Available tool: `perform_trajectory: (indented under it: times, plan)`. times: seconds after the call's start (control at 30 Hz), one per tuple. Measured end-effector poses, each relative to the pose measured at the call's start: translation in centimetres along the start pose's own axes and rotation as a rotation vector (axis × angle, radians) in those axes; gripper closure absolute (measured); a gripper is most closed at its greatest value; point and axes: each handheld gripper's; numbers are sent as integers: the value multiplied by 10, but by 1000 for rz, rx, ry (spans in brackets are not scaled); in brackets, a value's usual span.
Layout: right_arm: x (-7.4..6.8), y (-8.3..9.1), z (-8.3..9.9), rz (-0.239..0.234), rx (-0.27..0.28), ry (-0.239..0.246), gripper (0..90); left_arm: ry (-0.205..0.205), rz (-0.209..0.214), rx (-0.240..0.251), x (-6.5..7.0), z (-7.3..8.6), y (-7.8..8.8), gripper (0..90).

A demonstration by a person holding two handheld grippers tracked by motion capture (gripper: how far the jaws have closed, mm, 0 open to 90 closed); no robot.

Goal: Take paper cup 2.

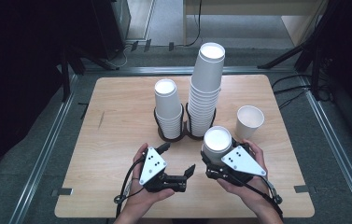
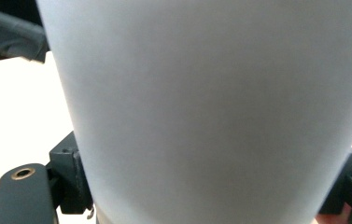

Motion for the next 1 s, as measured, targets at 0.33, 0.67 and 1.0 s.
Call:
perform_trajectory:
  times: [0.33,0.67,1.0]
  plan:
    - [-20,-12,22,-92,-41,34,163,-36,97,8,9,3,1,22]
    - [-28,-14,26,-218,-20,25,162,-55,189,34,8,3,5,41]
    - [-35,-16,30,-333,-15,23,160,-81,233,44,11,2,7,53]
Point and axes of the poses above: each handheld gripper's, and its own axes: y roughly backward along the jaws, z roughly out of its underside, x roughly to its right, and after that the axes turned 13 degrees about -z, right-handed
